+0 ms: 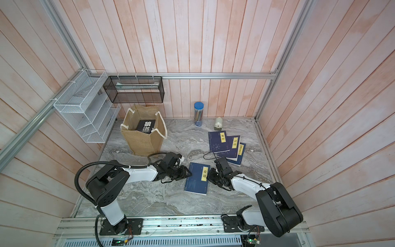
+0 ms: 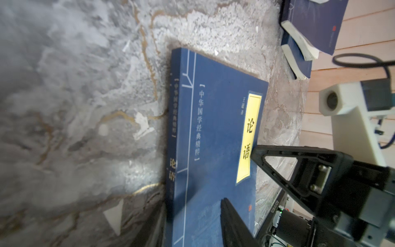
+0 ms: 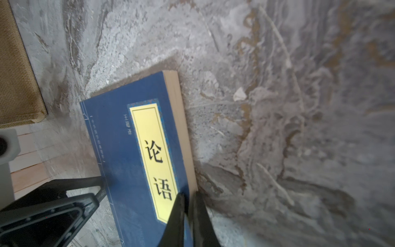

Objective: Put the books into the canvas bag
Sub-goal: Move the book to the center of the board, then pick up the book from the center of the board.

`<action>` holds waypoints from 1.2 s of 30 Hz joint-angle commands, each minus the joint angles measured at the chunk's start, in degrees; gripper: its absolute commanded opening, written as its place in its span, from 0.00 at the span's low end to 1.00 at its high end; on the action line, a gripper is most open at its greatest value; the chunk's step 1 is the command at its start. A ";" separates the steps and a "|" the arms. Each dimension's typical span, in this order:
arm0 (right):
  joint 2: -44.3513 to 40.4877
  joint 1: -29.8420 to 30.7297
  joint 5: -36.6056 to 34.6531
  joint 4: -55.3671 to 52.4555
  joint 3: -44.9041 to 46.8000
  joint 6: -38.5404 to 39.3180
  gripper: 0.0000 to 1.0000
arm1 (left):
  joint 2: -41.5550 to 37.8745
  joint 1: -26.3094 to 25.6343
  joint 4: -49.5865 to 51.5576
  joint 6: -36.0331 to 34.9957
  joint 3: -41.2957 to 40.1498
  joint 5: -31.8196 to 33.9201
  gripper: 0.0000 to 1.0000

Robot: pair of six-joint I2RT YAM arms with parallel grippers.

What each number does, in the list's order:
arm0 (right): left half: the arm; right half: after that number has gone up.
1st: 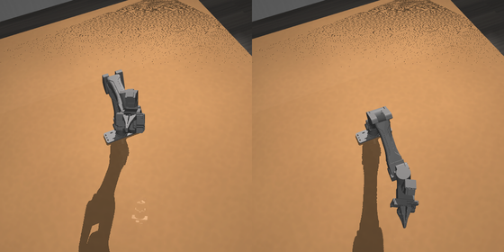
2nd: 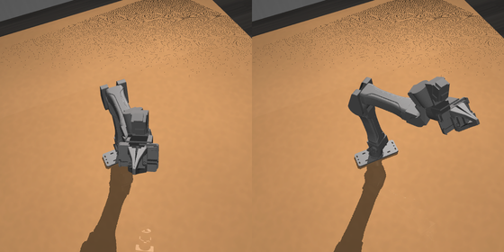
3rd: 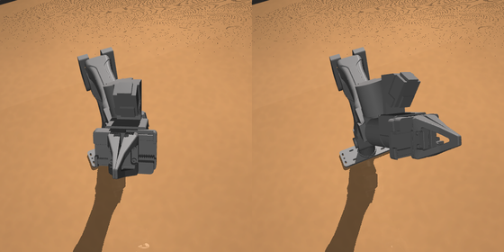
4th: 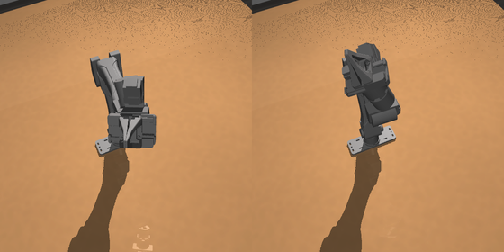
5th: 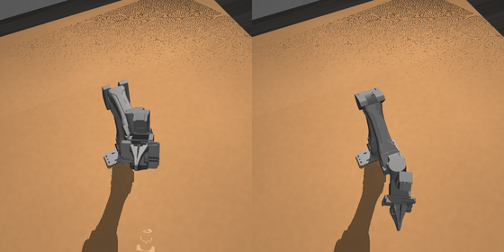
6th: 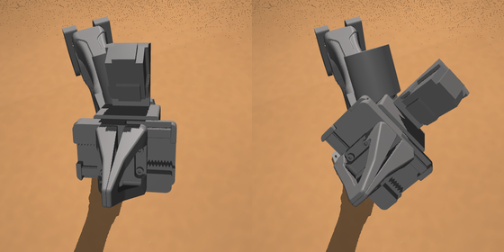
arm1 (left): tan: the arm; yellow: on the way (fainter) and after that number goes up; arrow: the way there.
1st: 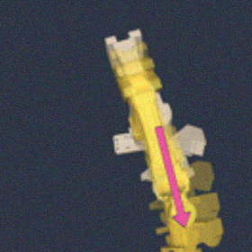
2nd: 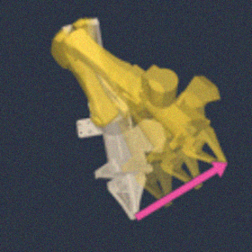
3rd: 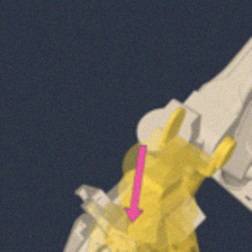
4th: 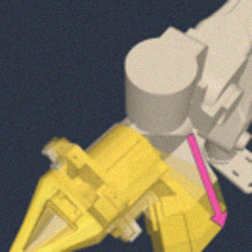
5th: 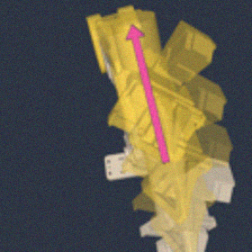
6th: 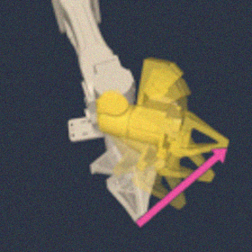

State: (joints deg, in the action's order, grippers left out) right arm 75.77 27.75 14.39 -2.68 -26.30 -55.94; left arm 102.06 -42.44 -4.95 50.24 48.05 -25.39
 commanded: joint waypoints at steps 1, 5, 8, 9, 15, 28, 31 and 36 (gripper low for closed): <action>3.07 2.50 2.03 -1.58 1.44 1.04 0.02 | -2.33 -1.51 -6.92 2.62 0.11 -4.08 0.41; 3.54 2.90 1.93 -1.23 1.06 1.80 0.01 | -5.07 -1.51 -4.92 2.02 0.89 -2.93 0.40; 4.08 3.05 2.21 -0.53 1.07 2.15 0.01 | -6.54 -1.51 -3.31 1.57 1.43 -2.69 0.37; 4.29 3.14 2.19 -0.46 1.08 2.28 0.01 | -7.04 -1.55 -3.06 1.68 1.22 -2.42 0.36; 3.89 3.63 2.28 -0.51 1.08 2.86 0.01 | -8.24 -1.59 -1.03 0.92 0.13 -0.24 0.32; 2.54 4.83 2.22 0.58 1.39 2.20 0.01 | -8.94 -4.21 -3.75 1.49 -0.45 1.25 0.26; 2.21 5.35 2.05 1.16 1.85 1.68 0.01 | -10.20 -4.58 -3.62 1.10 -0.59 1.90 0.23; 1.67 5.69 1.97 1.89 2.87 0.93 0.01 | -11.87 -5.41 -3.03 0.35 -0.59 2.74 0.21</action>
State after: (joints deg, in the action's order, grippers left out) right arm 76.31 30.70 10.61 1.39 -25.74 -54.30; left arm 91.53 -45.32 -2.68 51.66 47.11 -19.00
